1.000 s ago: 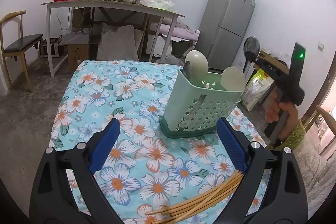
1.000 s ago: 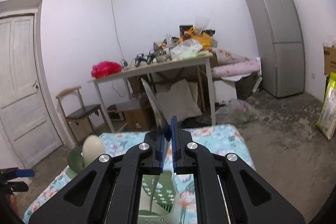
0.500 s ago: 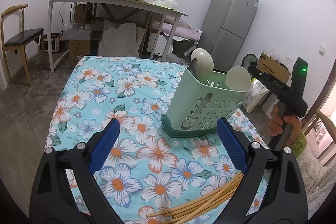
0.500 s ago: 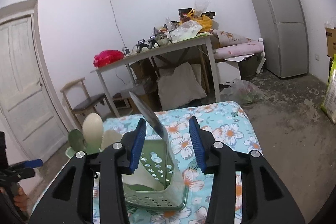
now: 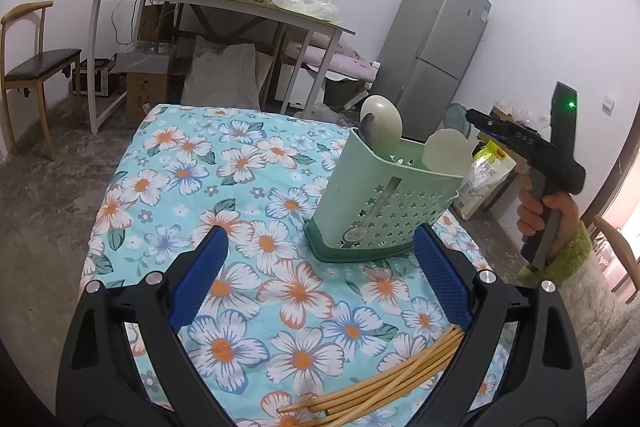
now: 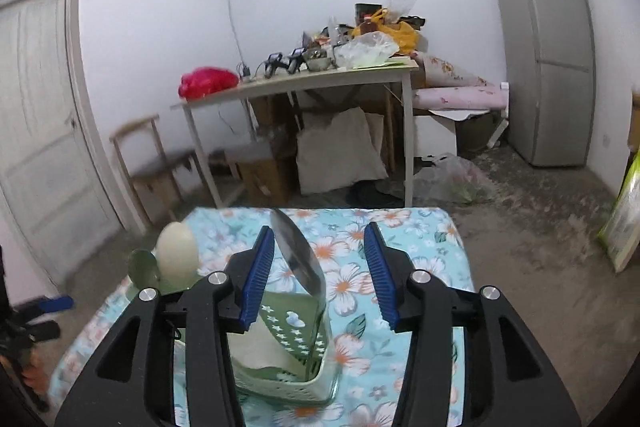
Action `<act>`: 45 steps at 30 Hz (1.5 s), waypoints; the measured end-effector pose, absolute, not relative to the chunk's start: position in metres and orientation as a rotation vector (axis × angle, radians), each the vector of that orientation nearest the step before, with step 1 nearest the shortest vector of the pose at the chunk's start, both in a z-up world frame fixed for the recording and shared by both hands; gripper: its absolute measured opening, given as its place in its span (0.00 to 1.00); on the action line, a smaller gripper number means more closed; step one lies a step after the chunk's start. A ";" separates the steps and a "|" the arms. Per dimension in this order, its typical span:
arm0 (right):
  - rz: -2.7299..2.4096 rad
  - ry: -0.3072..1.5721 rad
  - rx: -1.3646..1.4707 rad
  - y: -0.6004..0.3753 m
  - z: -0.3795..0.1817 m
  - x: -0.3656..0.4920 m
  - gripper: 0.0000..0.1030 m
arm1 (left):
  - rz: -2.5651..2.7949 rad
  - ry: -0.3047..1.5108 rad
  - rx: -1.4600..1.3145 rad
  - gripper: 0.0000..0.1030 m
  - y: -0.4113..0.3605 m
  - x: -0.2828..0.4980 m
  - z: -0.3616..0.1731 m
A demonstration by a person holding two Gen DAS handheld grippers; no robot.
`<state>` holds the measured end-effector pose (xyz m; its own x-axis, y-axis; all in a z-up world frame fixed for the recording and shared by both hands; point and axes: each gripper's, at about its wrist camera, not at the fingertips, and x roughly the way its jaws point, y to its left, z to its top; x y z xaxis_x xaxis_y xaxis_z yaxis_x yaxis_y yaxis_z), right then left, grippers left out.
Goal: Organize utensils
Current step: 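Insert the metal spoon into the green caddy and open the right gripper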
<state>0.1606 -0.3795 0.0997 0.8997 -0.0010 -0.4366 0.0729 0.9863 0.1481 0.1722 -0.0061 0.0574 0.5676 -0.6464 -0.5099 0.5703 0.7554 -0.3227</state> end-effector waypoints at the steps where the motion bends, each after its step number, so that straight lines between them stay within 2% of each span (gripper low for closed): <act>1: -0.023 0.457 0.149 -0.376 0.101 0.165 0.14 | -0.718 0.653 -0.130 0.87 -0.006 0.172 0.057; 2: -0.023 0.457 0.138 -0.374 0.103 0.165 0.06 | -0.717 0.655 -0.133 0.87 -0.007 0.171 0.057; 3: -0.019 0.445 0.119 -0.369 0.105 0.165 0.05 | -0.717 0.655 -0.135 0.87 -0.006 0.171 0.057; 13: 0.099 0.342 0.152 -0.361 0.112 0.150 0.04 | -0.713 0.650 -0.146 0.87 -0.002 0.171 0.058; 20: 0.062 0.475 0.177 -0.366 0.072 0.149 0.04 | -0.723 0.660 -0.153 0.87 0.001 0.171 0.056; 23: 0.072 0.459 0.198 -0.369 0.078 0.140 0.04 | -0.727 0.661 -0.147 0.87 0.000 0.170 0.056; 26: 0.119 0.407 0.193 -0.367 0.097 0.132 0.14 | -0.726 0.659 -0.148 0.87 0.000 0.170 0.056; 27: 0.122 0.395 0.182 -0.366 0.103 0.131 0.27 | -0.726 0.659 -0.150 0.87 0.001 0.171 0.056; 28: 0.108 0.378 0.161 -0.366 0.109 0.132 0.36 | -0.727 0.661 -0.150 0.87 0.001 0.171 0.056; 31: 0.089 0.405 0.119 -0.367 0.116 0.147 0.37 | -0.728 0.668 -0.155 0.87 0.000 0.171 0.056; 33: 0.096 0.468 0.105 -0.369 0.115 0.166 0.41 | -0.733 0.668 -0.158 0.87 -0.001 0.170 0.057; 38: 0.154 0.663 0.216 -0.390 0.094 0.213 0.42 | -0.729 0.666 -0.154 0.87 -0.003 0.166 0.058; 41: 0.122 0.696 0.198 -0.389 0.089 0.220 0.39 | -0.722 0.667 -0.155 0.87 -0.001 0.165 0.057; 45: 0.100 0.644 0.113 -0.372 0.094 0.210 0.37 | -0.715 0.676 -0.163 0.87 0.001 0.167 0.055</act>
<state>0.2096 -0.3720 0.0941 0.7955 0.1277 -0.5924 -0.0575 0.9890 0.1360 0.1672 0.0011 0.0548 0.5545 -0.6530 -0.5159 0.5513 0.7526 -0.3600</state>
